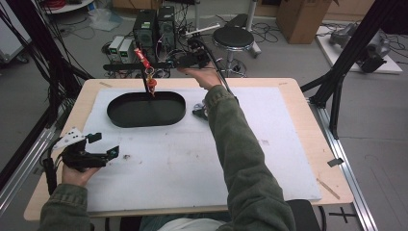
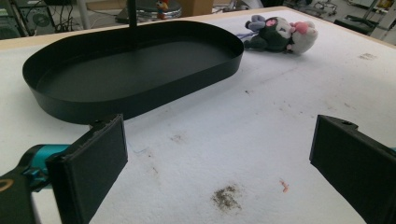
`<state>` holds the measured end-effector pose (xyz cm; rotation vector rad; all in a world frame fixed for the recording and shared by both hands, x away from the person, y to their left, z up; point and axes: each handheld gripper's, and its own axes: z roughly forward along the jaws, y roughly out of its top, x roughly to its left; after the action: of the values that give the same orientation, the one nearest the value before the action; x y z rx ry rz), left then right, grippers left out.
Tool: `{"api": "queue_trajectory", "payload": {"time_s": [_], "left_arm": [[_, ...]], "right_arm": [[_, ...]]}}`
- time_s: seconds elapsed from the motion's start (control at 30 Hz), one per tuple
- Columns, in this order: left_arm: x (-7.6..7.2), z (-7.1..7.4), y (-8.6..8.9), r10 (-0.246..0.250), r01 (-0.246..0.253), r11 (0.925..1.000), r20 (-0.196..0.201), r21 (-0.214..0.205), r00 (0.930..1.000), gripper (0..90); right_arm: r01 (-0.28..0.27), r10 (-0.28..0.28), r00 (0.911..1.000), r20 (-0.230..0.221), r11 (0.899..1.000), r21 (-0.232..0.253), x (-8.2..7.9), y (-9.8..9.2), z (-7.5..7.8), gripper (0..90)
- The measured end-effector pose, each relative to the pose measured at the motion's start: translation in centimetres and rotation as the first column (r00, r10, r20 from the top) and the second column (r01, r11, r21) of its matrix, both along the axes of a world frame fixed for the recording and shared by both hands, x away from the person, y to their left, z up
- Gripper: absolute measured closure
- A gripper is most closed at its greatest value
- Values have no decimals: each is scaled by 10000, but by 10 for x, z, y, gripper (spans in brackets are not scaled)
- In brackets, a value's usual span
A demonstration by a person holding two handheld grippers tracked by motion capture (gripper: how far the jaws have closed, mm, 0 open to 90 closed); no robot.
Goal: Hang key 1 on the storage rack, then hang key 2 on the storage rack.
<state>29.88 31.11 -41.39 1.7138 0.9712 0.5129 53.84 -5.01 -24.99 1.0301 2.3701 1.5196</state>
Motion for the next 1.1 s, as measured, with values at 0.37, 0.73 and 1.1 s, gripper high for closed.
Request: {"api": "queue_trajectory", "payload": {"time_s": [0.37,0.73,1.1], "left_arm": [[-1,0,-1,37,-37,10000,-26,87,10000,45],[-2,0,-3,12,-10,9998,-83,210,10000,45],[-3,1,-3,1,1,9996,-67,281,10000,45]], "right_arm": [[107,-86,9996,262,9966,-812,-13,-31,-15,8],[530,-514,9986,144,9886,-1410,-28,-62,-46,8],[578,-581,9983,42,9777,-2018,-37,-75,-73,8]]}}
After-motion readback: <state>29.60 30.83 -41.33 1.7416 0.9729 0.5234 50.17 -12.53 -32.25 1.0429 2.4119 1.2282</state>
